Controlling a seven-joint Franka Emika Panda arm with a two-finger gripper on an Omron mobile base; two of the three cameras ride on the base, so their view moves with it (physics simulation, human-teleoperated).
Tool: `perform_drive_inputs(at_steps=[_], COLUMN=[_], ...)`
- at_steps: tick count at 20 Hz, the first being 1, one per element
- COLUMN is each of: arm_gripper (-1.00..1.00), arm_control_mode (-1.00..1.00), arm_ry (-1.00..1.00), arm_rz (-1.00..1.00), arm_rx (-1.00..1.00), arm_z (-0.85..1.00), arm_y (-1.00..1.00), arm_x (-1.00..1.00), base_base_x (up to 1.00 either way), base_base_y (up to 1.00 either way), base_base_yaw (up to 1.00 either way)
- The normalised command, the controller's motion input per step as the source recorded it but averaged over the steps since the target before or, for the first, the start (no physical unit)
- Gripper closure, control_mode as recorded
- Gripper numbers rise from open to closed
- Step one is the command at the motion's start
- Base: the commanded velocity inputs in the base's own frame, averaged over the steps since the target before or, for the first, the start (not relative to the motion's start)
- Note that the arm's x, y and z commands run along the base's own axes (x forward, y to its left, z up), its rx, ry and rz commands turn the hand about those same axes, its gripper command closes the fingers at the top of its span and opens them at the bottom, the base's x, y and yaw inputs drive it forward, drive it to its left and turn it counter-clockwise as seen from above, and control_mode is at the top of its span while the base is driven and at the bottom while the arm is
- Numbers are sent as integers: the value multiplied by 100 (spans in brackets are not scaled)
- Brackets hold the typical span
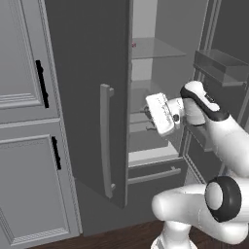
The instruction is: Take the strawberry from the fridge and place it on top of the pancake, located on the dining counter.
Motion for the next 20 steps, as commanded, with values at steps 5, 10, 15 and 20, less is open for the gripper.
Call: perform_drive_inputs(at_steps=[5,10,15,20], arm_gripper=[-100,-100,-100,-100], arm_control_mode=[-100,-100,-100,-100], arm_ry=[6,0,0,4], arm_rz=[33,17,0,-7], arm_rx=[1,0,5,1], arm_z=[-2,-18,-25,-13], arm_y=[76,88,48,79], arm_x=[71,20,-80,-70], base_base_x=[0,0,0,0], base_base_y=[0,0,0,0], base_base_yaw=[0,0,0,0])
